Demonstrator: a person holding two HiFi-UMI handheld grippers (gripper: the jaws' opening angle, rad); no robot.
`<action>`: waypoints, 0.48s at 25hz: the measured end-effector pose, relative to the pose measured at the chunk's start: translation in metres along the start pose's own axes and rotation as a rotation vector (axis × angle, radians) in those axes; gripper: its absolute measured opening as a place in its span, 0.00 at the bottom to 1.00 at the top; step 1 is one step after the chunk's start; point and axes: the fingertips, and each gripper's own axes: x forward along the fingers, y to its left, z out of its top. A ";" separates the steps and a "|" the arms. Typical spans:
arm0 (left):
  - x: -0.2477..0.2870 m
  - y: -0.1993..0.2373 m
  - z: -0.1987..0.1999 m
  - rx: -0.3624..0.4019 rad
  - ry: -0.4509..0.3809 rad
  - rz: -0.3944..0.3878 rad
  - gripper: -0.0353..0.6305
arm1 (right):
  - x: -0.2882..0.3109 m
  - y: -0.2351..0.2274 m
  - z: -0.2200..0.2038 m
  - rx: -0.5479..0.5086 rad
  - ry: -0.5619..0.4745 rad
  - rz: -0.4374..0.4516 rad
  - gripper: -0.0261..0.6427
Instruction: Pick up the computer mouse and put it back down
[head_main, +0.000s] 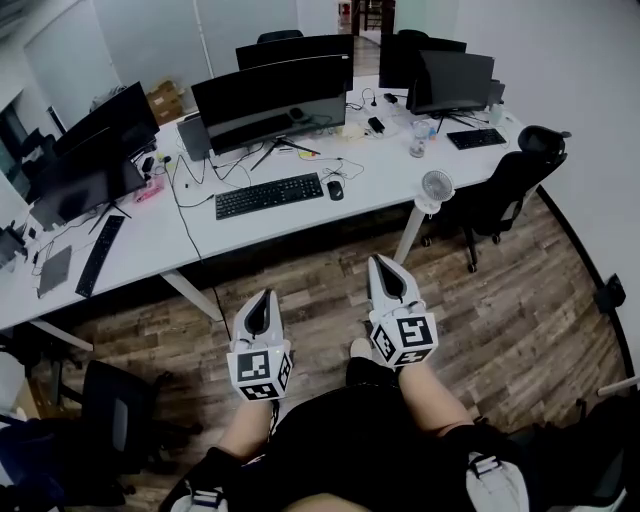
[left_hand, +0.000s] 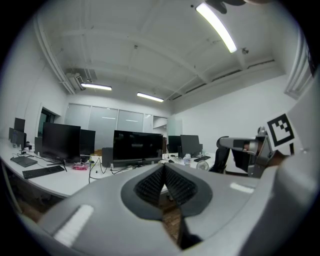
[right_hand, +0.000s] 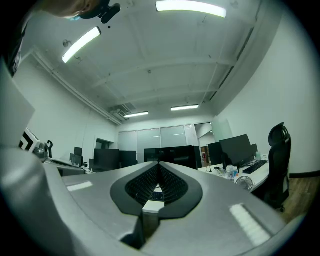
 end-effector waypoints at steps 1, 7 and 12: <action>0.003 0.002 -0.001 0.001 0.000 0.002 0.14 | 0.004 -0.001 -0.002 0.002 -0.001 0.001 0.04; 0.045 0.019 -0.003 -0.003 0.002 0.022 0.14 | 0.053 -0.017 -0.025 0.026 0.011 0.014 0.04; 0.100 0.042 0.000 0.004 -0.004 0.066 0.14 | 0.118 -0.041 -0.041 0.035 0.011 0.039 0.04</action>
